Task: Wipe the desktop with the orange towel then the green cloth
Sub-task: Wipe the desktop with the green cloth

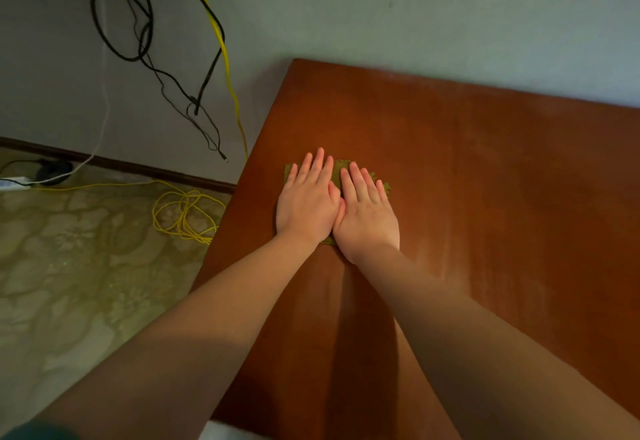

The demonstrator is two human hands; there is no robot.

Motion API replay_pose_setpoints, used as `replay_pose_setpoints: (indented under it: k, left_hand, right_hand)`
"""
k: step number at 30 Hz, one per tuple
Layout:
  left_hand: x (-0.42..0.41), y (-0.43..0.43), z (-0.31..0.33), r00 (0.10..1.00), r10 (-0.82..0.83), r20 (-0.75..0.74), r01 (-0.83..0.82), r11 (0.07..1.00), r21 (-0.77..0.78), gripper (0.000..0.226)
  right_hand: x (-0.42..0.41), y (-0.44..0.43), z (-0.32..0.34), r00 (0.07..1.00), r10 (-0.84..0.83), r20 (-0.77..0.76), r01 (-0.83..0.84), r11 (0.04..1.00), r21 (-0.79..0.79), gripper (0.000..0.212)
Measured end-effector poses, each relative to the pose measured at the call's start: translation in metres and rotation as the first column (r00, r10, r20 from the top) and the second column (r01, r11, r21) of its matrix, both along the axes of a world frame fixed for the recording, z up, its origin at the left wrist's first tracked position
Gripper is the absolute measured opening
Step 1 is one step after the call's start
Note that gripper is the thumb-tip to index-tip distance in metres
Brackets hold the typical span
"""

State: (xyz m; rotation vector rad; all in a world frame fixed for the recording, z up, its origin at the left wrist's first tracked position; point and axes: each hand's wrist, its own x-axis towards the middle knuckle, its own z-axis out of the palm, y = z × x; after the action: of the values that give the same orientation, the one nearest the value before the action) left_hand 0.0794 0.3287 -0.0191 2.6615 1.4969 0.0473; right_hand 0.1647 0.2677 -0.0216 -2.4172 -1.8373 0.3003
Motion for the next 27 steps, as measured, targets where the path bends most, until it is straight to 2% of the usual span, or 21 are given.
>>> replay_pose_setpoints:
  k: [27]
  left_hand:
    - [-0.085, -0.19, -0.004, 0.991, 0.131, -0.008, -0.131, 0.991, -0.037, 0.053]
  right_hand:
    - [-0.08, -0.181, 0.0, 0.992, 0.126, -0.024, -0.126, 0.992, -0.011, 0.053]
